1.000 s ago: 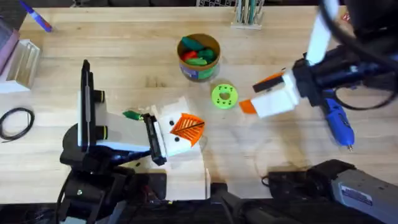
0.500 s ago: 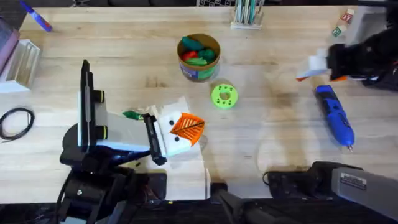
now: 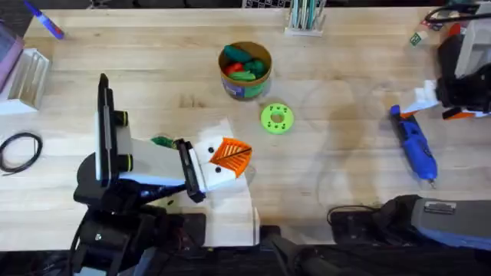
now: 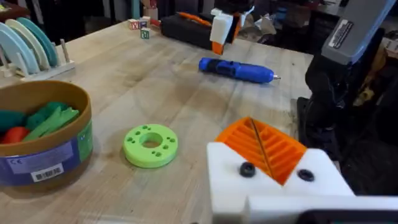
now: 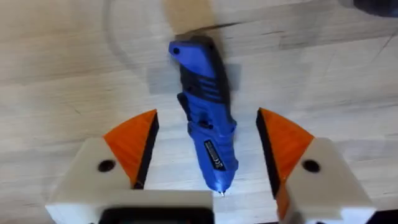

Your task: Pick up the gripper from the table and insert it into the empty holder that is missing its gripper. Then pick up a screw, insert it into the mounting hole, and use the screwdriver to tighten it. Finally, clean up the table by picking up the vegetable and placing it into the bucket.

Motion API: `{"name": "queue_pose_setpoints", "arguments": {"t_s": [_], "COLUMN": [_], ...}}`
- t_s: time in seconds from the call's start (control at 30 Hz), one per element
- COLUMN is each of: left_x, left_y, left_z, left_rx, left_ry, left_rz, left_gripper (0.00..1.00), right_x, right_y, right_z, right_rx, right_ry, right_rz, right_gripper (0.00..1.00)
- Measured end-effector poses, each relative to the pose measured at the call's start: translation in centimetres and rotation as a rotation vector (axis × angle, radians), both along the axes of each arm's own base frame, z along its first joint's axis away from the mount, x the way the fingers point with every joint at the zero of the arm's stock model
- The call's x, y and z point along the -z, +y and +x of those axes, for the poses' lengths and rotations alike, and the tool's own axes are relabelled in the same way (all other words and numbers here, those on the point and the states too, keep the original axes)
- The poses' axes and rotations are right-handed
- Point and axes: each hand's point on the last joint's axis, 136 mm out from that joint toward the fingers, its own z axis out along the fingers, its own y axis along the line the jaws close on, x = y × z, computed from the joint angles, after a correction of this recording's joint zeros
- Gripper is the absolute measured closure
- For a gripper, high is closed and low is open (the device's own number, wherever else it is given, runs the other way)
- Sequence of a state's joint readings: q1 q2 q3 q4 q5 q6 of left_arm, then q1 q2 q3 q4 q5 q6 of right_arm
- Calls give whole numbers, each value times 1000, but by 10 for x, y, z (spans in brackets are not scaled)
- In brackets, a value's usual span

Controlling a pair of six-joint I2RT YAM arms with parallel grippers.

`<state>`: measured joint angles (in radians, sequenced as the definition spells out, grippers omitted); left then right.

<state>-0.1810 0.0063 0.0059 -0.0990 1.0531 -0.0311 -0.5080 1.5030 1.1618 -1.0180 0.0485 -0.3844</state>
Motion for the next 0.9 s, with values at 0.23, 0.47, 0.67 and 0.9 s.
{"name": "queue_pose_setpoints", "arguments": {"t_s": [0.23,0.47,0.67,0.9], "left_x": [0,0,0,0], "left_y": [0,0,0,0], "left_z": [0,0,0,0], "left_rx": [0,-2,-2,-3], "left_ry": [0,0,0,0], "left_rz": [0,0,0,0], "left_gripper": [990,990,990,990], "right_x": [33,66,70,69], "right_y": [-7,-6,-11,-10], "right_z": [1,-2,4,5], "right_rx": [-94,-131,-148,-145], "right_ry": [91,185,168,163], "right_rz": [37,95,78,80], "right_gripper": [84,134,708,978]}}
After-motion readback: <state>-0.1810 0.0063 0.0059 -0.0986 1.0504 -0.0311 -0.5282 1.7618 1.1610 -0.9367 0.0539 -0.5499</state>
